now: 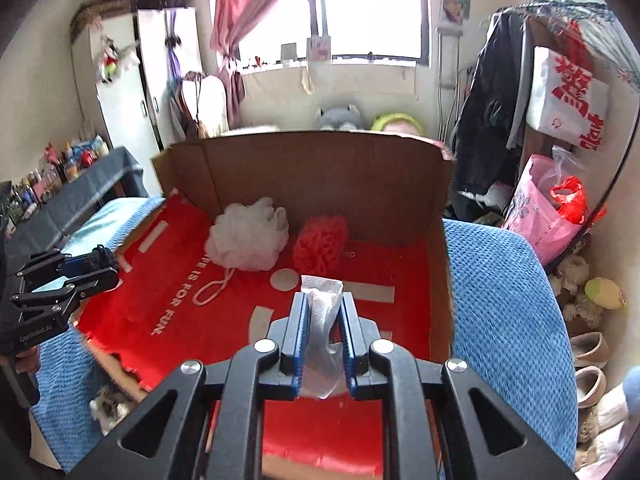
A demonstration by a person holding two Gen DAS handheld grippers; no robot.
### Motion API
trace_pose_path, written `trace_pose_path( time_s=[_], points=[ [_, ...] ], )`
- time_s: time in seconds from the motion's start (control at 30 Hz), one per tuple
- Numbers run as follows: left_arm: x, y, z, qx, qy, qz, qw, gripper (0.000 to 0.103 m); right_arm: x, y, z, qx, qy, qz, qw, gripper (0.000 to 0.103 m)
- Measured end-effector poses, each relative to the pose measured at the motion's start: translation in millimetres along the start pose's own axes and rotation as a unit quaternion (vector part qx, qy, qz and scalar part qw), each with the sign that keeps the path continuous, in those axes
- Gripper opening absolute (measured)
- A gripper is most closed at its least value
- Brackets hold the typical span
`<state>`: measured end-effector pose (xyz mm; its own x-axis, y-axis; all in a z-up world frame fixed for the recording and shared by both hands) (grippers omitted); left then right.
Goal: Organize soft objects
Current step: 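Carry the black pompom with the left tool while the right tool carries the tissue into the box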
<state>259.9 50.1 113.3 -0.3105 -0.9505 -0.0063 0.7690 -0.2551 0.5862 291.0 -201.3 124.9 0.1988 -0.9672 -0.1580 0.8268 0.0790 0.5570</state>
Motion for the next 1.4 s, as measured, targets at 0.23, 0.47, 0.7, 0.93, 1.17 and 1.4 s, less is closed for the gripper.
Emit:
trace_pose_path(
  time_s=[0.23, 0.47, 0.7, 0.93, 1.17, 1.4],
  points=[
    [-16.3, 43.4, -50.4, -0.072, 0.008, -0.003, 0.9973, 0.030, 9.1, 51.2, -67.6, -0.104, -0.014, -0.009, 0.994, 0.018],
    [-22.4, 57.8, -94.5, -0.127, 0.031, -0.010, 0.9913, 0.030, 21.0, 66.7, -104.7, -0.150, -0.039, -0.019, 0.988, 0.014],
    [-21.1, 66.3, -113.6, -0.150, 0.044, -0.014, 0.9876, 0.030, 25.2, 66.1, -115.3, -0.168, -0.064, -0.012, 0.984, 0.010],
    [-17.5, 75.1, -124.9, -0.162, 0.046, -0.012, 0.9856, 0.030, 25.6, 61.7, -113.0, -0.170, -0.045, -0.014, 0.984, 0.010],
    [-16.6, 77.9, -132.2, -0.176, 0.045, -0.009, 0.9833, 0.030, 26.0, 54.8, -113.1, -0.176, -0.035, -0.012, 0.984, 0.010],
    [-12.4, 77.2, -144.5, -0.190, 0.042, 0.000, 0.9809, 0.031, 23.8, 50.8, -118.2, -0.185, -0.024, -0.010, 0.982, 0.016]
  ],
)
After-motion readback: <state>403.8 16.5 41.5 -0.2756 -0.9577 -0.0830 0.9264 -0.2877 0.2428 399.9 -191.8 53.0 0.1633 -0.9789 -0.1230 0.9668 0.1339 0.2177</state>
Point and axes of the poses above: each gripper's, at about its wrist camera, not at the fingertips, and z roughly against the way its jaws point, x to its right, y to its top, the point moved 2 cm from there along -z, roughly the way its jaws point, and after that the axes turned 10 degrees about -x, right-handed, at the moved point
